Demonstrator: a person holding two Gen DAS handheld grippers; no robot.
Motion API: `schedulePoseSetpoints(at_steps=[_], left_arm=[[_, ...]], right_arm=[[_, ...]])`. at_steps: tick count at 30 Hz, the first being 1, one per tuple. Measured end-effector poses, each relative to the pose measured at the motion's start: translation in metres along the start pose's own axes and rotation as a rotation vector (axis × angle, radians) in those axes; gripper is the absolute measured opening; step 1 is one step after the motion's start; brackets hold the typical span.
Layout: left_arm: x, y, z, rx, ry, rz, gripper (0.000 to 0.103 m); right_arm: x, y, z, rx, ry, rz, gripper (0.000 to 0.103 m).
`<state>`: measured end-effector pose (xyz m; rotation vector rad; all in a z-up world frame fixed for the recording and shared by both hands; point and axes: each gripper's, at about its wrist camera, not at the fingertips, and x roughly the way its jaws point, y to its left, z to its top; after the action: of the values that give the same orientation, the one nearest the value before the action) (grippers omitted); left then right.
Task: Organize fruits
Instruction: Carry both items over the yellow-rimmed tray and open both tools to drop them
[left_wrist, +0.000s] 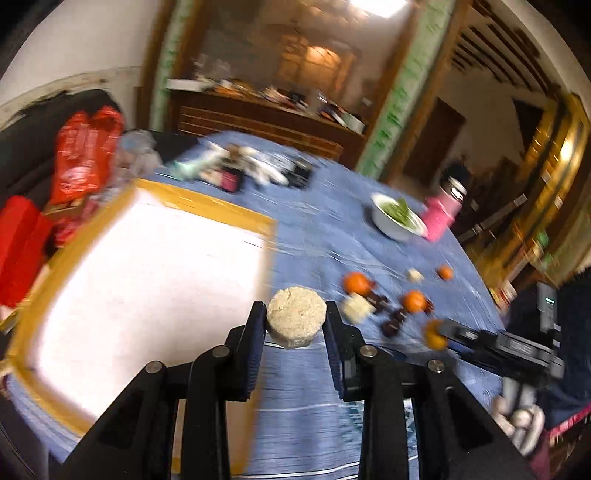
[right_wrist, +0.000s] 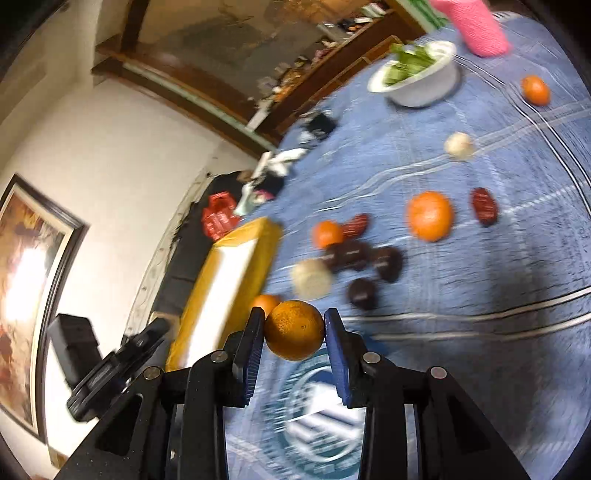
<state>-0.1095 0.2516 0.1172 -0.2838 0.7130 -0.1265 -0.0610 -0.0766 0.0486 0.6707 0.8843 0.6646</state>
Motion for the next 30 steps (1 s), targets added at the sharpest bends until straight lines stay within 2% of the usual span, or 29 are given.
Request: schedulePoseSetpoints(at_steps=[3,6,10,16,18,20,24,26,28,30], left_arm=[[-0.012,0.030,0.003,-0.036,-0.031,0.078,0.030],[-0.008,0.061,-0.001,-0.086,-0.010,0.137,0.030],[0.006,0.097,-0.011,-0.159,0.048,0.163,0.030],[0.006,0.130,-0.015,-0.227,0.049,0.143,0.030],[0.005,0.136,-0.014,-0.246,0.048,0.134,0.035],[0.003,0.142,-0.015,-0.265,0.044,0.132,0.046],[-0.002,0.149,-0.014,-0.316,0.017,0.099,0.056],[-0.006,0.147,-0.012,-0.320,-0.002,0.116,0.076],[-0.012,0.143,-0.010,-0.312,-0.033,0.149,0.085],[-0.017,0.138,-0.008,-0.310,-0.057,0.138,0.087]], right_arm=[[0.002,0.046,-0.001,-0.077,0.018,0.005,0.037],[0.020,0.098,-0.003,-0.170,0.053,0.005,0.037],[0.075,0.140,-0.016,-0.249,0.152,-0.008,0.038],[0.157,0.167,-0.040,-0.324,0.278,-0.044,0.038],[0.177,0.172,-0.049,-0.359,0.303,-0.075,0.038],[0.196,0.175,-0.056,-0.388,0.323,-0.105,0.038],[0.218,0.176,-0.063,-0.428,0.331,-0.154,0.039],[0.217,0.173,-0.059,-0.429,0.336,-0.156,0.042],[0.211,0.172,-0.058,-0.420,0.322,-0.140,0.048],[0.199,0.171,-0.053,-0.417,0.292,-0.129,0.050]])
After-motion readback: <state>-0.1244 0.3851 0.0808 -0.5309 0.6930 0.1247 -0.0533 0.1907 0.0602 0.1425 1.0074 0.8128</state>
